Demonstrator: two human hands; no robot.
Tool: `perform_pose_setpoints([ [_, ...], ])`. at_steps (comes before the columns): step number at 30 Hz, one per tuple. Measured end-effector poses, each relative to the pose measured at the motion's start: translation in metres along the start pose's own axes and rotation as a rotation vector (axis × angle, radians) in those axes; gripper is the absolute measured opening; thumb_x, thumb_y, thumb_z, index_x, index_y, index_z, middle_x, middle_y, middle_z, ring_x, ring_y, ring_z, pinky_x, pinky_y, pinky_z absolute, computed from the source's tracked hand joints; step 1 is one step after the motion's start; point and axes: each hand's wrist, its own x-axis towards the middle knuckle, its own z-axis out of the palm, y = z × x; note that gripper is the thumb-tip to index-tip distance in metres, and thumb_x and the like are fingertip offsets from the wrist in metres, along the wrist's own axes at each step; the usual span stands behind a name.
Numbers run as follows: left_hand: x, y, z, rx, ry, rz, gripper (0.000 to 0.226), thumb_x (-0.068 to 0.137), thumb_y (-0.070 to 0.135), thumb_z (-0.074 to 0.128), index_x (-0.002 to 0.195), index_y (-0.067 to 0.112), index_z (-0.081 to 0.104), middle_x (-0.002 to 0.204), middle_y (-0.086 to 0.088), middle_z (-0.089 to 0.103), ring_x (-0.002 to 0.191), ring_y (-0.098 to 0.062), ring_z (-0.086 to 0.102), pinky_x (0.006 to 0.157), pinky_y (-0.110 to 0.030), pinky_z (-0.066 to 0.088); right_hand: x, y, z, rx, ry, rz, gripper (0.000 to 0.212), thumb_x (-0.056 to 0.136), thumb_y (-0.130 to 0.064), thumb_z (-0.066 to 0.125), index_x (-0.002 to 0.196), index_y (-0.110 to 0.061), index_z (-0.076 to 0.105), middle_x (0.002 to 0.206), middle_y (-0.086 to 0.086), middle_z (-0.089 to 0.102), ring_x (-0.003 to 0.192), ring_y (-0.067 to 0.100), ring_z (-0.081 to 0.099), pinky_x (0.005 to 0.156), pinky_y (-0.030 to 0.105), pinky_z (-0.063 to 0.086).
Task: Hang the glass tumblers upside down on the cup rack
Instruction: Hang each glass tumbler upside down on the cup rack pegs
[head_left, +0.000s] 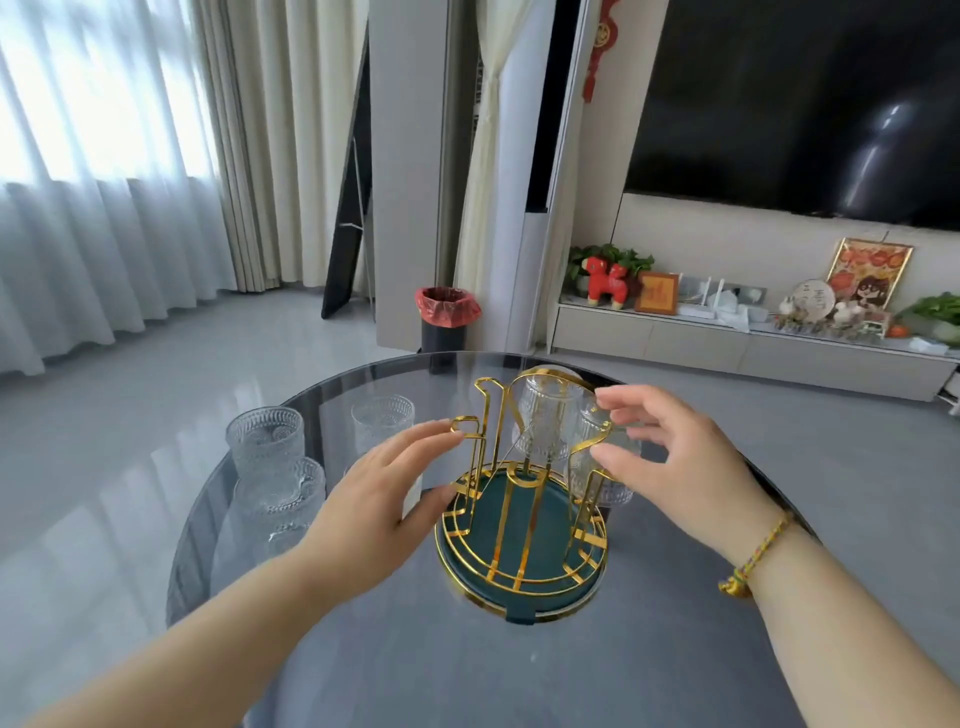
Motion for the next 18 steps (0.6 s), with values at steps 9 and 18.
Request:
perform_pose_setpoints([
  [9, -0.107, -0.061, -0.021, 0.242, 0.058, -0.294, 0.042, 0.076, 0.035, 0.035, 0.086, 0.014, 0.07, 0.096, -0.003, 0.072, 0.092, -0.014, 0.059, 0.079, -0.025, 0.038, -0.024, -0.028, 0.111, 0.205, -0.255, -0.008, 0.034, 0.074, -0.017, 0.064, 0.099, -0.036, 0.049, 0.095, -0.021, 0.053, 0.09, -0.004, 0.052, 0.075, -0.003, 0.038],
  [18, -0.119, -0.094, 0.014, 0.344, -0.051, -0.371, 0.037, 0.048, 0.01, 0.088, 0.08, 0.016, 0.07, 0.081, 0.003, 0.074, 0.07, -0.012, 0.07, 0.054, -0.022, 0.05, -0.024, 0.001, 0.229, 0.271, -0.058, 0.351, 0.075, 0.071, -0.021, 0.07, 0.132, -0.016, 0.027, 0.136, 0.004, 0.035, 0.127, 0.015, 0.03, 0.104, 0.026, 0.026],
])
